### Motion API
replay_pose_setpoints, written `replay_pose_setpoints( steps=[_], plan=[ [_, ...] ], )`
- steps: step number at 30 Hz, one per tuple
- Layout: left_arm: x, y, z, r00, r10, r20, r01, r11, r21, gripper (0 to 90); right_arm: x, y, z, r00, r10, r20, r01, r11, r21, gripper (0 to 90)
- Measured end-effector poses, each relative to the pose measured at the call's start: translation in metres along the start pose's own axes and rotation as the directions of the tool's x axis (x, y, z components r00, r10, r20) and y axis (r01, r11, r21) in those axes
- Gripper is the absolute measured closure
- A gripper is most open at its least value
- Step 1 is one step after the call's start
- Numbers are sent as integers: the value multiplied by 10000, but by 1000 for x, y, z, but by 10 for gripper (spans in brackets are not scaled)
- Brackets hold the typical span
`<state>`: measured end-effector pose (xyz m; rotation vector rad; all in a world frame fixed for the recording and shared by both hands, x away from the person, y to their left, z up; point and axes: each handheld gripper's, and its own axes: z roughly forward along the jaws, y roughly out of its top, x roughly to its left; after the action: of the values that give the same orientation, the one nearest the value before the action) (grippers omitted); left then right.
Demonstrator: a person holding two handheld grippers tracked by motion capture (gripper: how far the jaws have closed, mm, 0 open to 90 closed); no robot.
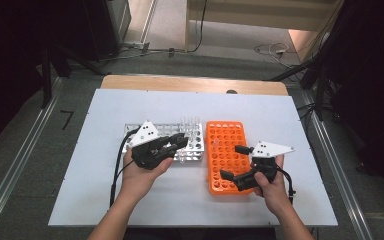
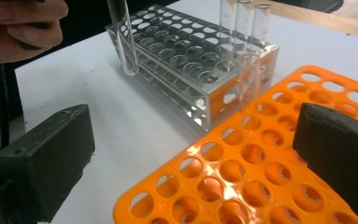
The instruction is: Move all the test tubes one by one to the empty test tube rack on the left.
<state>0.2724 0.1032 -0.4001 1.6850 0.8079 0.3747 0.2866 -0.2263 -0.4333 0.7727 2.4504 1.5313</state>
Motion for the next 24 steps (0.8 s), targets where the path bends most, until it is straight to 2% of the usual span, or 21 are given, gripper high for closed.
replay_pose_setpoints(
  steps=[5,7,11,18,24],
  plan=[
    [9,8,3,9998,-24,-191,24,10000,2,752,-8,-6,-9,9988,299,392,-295,9995,-100,0],
    [14,11,4,9998,-156,-158,154,9998,-85,752,-13,-10,-13,9982,345,493,-337,9993,-173,0],
    [22,17,6,9993,-169,-341,164,9997,-154,752,-18,-12,-18,9971,337,679,-327,9993,-170,0],
    [34,24,14,9975,-212,-675,196,9995,-248,752,-28,-16,-25,9946,587,853,-561,9979,-319,0],
    [45,27,23,9946,-168,-1024,148,9997,-199,752,-29,-16,-26,9940,677,855,-648,9972,-365,0]
  ],
)
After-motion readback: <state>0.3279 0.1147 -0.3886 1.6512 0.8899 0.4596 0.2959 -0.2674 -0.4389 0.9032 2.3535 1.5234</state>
